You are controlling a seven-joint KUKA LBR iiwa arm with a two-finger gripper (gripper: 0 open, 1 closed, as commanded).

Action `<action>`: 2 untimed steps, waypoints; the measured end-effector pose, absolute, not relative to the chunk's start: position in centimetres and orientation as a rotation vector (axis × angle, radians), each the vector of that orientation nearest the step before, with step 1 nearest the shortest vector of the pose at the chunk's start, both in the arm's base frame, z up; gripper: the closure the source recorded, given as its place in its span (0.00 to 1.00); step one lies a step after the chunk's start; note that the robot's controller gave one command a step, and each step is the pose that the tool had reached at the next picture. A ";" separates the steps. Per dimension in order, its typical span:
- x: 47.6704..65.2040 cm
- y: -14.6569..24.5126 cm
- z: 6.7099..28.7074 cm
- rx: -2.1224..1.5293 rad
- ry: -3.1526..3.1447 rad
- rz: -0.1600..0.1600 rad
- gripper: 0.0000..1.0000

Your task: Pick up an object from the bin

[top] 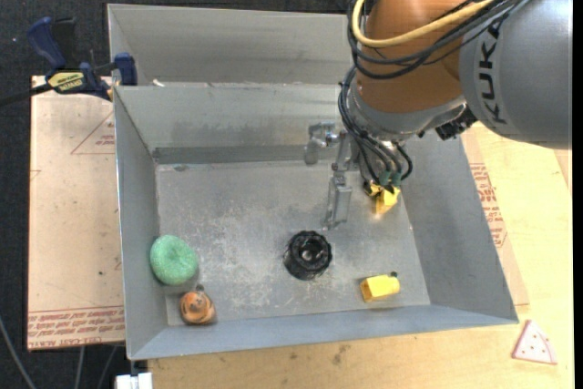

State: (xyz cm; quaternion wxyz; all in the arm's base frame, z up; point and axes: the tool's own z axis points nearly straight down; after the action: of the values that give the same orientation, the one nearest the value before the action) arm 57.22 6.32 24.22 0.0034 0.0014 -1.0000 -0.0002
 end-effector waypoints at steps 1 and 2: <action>57.4 6.3 24.7 0.002 -3.143 -0.002 0.00; 57.4 6.3 24.6 0.002 -3.144 -0.002 0.00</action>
Offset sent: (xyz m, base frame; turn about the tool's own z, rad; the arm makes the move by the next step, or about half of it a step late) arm -0.0070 -0.0209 -0.1722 0.0310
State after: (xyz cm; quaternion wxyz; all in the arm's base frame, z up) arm 57.36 6.27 24.59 -0.0011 0.0005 -1.0000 -0.0005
